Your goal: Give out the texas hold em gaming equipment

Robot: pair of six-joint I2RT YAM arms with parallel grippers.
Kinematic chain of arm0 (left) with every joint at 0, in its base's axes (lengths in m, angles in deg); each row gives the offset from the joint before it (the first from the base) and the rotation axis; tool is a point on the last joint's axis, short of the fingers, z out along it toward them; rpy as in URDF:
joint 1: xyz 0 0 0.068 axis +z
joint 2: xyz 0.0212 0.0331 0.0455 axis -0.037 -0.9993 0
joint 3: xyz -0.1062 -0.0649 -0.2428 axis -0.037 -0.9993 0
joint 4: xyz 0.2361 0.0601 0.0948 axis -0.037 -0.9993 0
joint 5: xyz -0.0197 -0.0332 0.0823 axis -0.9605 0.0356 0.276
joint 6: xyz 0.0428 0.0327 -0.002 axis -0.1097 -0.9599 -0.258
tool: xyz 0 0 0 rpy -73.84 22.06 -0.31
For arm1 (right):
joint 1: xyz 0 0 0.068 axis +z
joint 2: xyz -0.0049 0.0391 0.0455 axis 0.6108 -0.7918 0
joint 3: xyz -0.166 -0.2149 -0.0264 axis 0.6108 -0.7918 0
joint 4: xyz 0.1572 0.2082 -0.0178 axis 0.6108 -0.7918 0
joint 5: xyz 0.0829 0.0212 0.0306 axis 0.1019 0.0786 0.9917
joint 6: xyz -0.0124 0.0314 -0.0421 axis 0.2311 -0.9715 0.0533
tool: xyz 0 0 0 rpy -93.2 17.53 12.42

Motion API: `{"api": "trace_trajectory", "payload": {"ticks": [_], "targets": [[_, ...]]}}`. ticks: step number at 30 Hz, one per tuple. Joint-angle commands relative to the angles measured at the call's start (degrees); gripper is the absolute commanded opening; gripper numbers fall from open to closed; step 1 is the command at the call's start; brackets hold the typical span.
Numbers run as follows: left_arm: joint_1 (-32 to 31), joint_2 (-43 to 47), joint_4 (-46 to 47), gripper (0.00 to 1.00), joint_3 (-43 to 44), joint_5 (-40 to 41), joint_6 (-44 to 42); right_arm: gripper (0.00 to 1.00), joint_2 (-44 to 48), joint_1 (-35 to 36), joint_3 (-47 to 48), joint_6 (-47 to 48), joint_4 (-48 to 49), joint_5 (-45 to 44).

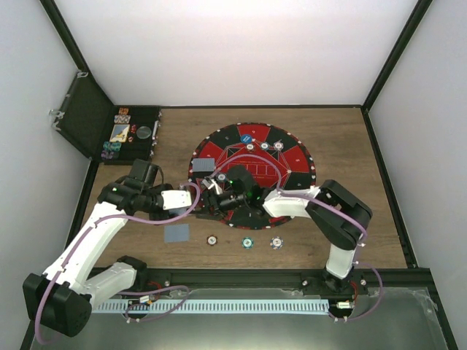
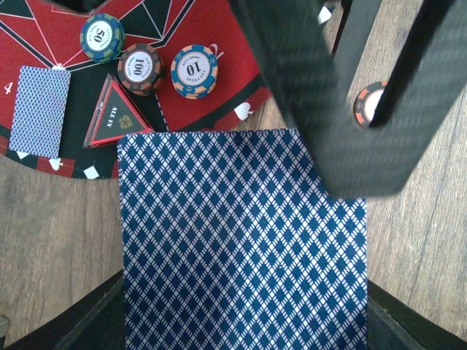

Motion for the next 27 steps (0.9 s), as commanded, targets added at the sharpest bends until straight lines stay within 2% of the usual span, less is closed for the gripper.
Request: {"api": "trace_trajectory", "payload": {"ticks": [1, 8, 16, 22, 27], "targets": [[0.2, 0.4, 1.2, 0.07, -1.0, -2.1, 0.3, 0.70, -3.3, 1.2, 3.6, -4.4, 8.0, 1.9], [0.2, 1.2, 0.9, 0.07, -1.8, -2.0, -0.3, 0.70, -5.4, 1.5, 4.4, -5.2, 8.6, 2.2], [0.1, 1.0, 0.9, 0.07, -1.4, -2.2, 0.1, 0.69, -11.2, 2.2, 9.6, -7.1, 10.5, 4.2], [0.1, 1.2, 0.4, 0.07, -1.2, -2.1, -0.1, 0.64, -13.4, 1.6, 9.3, -7.1, 11.0, 4.9], [0.1, 1.5, 0.1, 0.07, -0.7, -2.1, 0.0, 0.58, -13.3, -1.0, 5.0, -7.3, 12.7, 5.8]]}}
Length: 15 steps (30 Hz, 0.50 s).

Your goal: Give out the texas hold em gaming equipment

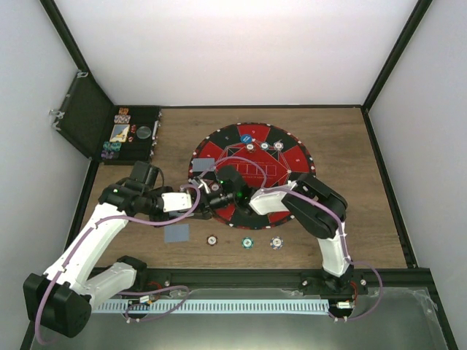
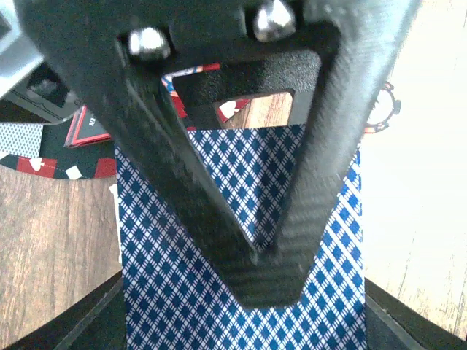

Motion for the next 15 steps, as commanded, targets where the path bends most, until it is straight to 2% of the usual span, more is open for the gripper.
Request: {"api": "trace_trajectory", "payload": {"ticks": [1, 15], "targets": [[0.1, 1.1, 0.0, 0.07, 0.8, -1.4, 0.1, 0.56, -0.2, -2.6, -3.6, 0.2, 1.0, 1.2], [0.2, 0.8, -0.2, 0.07, 1.5, -1.3, 0.6, 0.41, 5.9, -4.0, -6.4, 6.8, -8.4, -2.1]]}}
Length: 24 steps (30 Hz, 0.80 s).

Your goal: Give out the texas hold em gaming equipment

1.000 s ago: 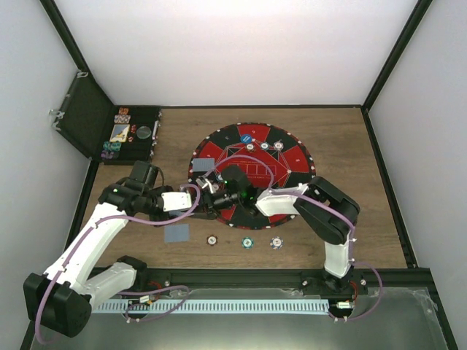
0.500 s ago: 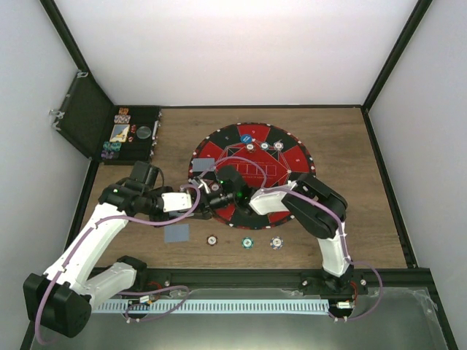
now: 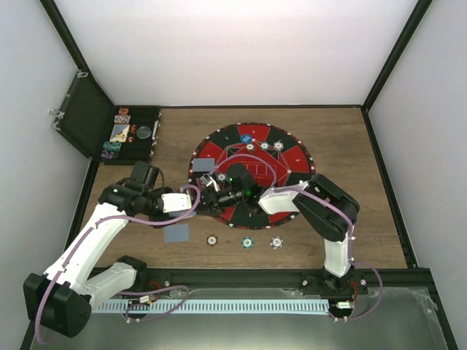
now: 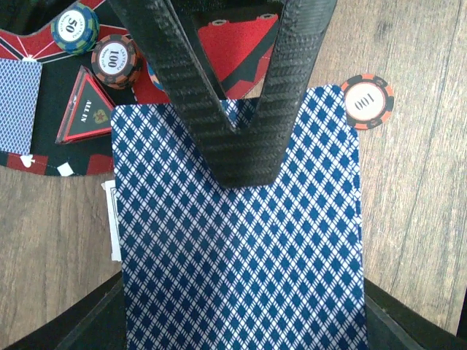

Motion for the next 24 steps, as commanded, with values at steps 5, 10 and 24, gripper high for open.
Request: {"api": "trace_trajectory", "payload": {"ticks": [5, 10, 24], "targets": [[0.2, 1.1, 0.6, 0.07, 1.4, -1.5, 0.5, 0.56, 1.3, 0.5, 1.3, 3.3, -7.9, -2.3], [0.2, 0.7, 0.8, 0.07, 1.6, -2.2, 0.9, 0.60, -1.8, 2.6, 6.2, 0.8, -4.1, -0.3], [0.1, 0.8, 1.0, 0.07, 2.1, -3.2, 1.3, 0.58, -9.2, 3.2, 10.1, -2.6, -0.2, 1.4]]}}
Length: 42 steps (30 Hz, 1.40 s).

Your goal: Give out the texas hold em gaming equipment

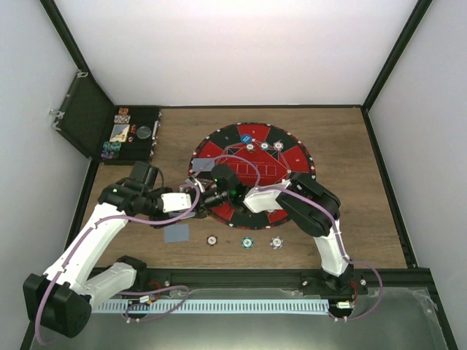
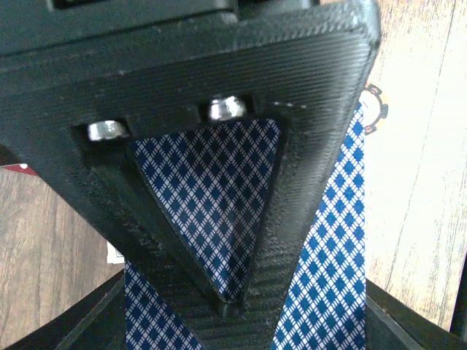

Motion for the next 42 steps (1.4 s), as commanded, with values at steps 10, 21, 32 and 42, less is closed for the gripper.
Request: {"api": "trace_trajectory", "payload": {"ticks": [10, 21, 32, 42], "targets": [[0.0, 0.8, 1.3, 0.07, 2.3, -2.5, 0.5, 0.47, 4.2, -4.4, -9.2, 4.1, -4.2, -2.2], [0.0, 1.0, 1.5, 0.07, 1.8, -2.2, 0.8, 0.29, 10.6, -5.0, -8.8, 7.8, -10.9, -4.1], [0.1, 0.7, 1.9, 0.07, 1.4, -2.0, 0.8, 0.41, 16.4, -6.5, -10.7, 8.3, -13.0, -2.3], [0.0, 0.8, 1.7, 0.07, 1.3, -1.6, 0.4, 0.32, 19.5, -7.4, -12.7, 6.5, -11.8, -1.7]]}}
